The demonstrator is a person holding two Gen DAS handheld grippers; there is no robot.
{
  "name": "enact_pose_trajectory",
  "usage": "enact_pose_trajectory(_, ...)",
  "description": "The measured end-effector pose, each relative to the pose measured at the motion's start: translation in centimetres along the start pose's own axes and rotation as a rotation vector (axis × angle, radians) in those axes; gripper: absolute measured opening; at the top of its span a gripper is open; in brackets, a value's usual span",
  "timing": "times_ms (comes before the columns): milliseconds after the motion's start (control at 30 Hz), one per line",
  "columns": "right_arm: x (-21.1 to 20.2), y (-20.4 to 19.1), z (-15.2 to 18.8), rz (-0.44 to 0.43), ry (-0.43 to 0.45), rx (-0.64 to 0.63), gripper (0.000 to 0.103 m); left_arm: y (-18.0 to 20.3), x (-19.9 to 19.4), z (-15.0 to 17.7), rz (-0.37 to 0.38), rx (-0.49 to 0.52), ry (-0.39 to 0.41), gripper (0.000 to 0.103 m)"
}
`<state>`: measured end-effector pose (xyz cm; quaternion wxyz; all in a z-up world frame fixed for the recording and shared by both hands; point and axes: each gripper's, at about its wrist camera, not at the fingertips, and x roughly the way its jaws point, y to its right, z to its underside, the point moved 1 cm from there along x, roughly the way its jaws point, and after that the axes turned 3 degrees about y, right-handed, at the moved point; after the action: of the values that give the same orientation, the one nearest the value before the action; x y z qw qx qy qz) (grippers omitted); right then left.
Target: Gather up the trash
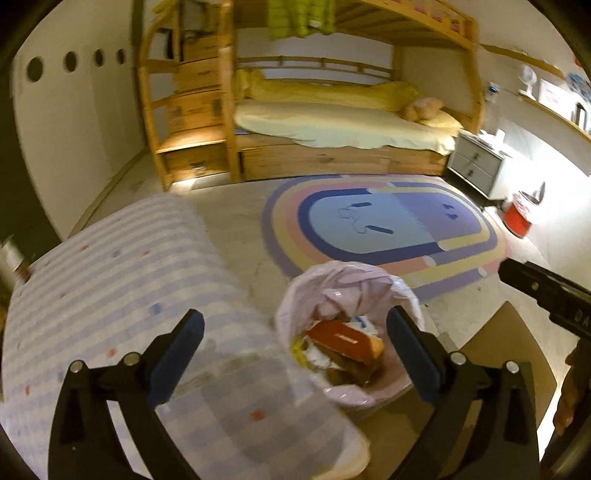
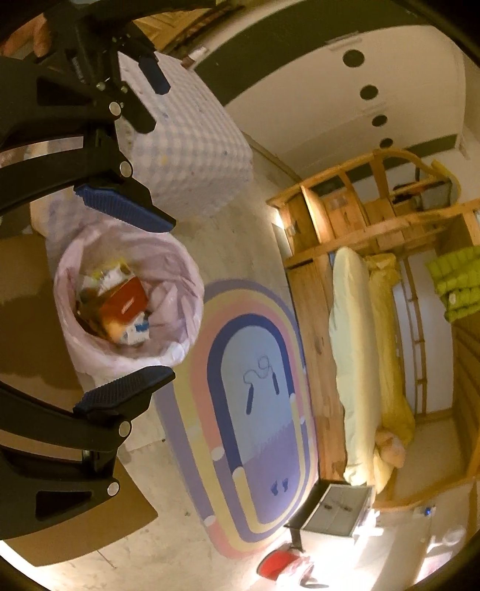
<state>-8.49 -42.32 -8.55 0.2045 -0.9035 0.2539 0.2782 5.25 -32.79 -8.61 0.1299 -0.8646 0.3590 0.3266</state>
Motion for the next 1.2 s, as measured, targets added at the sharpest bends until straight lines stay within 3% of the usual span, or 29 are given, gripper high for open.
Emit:
enact_pose_trajectory(400, -5.6, -9.0, 0.7, -0.117, -0.012, -0.145, 0.091, -8.0, -10.2, 1.8, -0.219, -0.113, 0.033, 0.096)
enact_pose_trajectory(533, -7.7, -13.2, 1.4, -0.190, -0.033, -0.215, 0.093, -10.6, -13.4, 3.0, -0.322, -0.162, -0.006, 0.096)
enact_pose_trajectory(633, -8.8, -16.3, 2.0, -0.246, -0.073, -0.277, 0.093, -12.2, -16.2, 4.2, -0.331, -0.182, -0.008, 0.096)
enact_pose_trajectory(867, -11.9, -21.1, 3.5, -0.318, -0.054, -0.374, 0.094, -15.6, -21.8, 7.2, -0.402, -0.271, -0.051, 0.096)
enact_pose_trajectory(1033, -13.6, -22.5, 4.1, -0.331, -0.041, -0.407, 0.094, -16.8, -24.8, 8.8, -0.452, -0.293, -0.041, 0.096)
enact_pose_trajectory(1200, -14.9, -23.2, 5.3, -0.290, -0.041, -0.452, 0.094, -17.1, -26.4, 10.0, -0.474, -0.304, -0.048, 0.096)
